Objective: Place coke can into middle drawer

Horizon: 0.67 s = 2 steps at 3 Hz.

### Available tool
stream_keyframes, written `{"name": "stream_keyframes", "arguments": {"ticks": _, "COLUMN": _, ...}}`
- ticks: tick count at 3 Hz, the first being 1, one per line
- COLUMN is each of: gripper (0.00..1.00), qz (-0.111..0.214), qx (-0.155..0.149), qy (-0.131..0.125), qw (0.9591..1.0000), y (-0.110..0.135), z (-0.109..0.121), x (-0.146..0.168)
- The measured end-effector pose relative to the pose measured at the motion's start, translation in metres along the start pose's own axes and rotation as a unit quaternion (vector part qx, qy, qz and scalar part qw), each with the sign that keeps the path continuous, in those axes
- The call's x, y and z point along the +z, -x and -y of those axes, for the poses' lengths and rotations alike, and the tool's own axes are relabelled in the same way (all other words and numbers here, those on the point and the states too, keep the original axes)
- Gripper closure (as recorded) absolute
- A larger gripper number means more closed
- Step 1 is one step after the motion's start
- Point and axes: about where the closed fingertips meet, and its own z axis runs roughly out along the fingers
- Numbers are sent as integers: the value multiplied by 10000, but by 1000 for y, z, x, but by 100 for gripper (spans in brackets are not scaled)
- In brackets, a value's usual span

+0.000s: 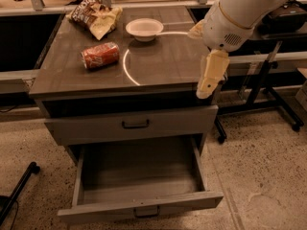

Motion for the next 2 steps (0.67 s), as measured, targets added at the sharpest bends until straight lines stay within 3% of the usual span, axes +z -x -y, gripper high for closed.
{"name": "stream_keyframes", "arguments": {"ticks": 2, "gripper": 0, "qz": 179, "qx": -449, "qy": -32, "qw": 9988, "y": 46, "z": 50, "x": 41}}
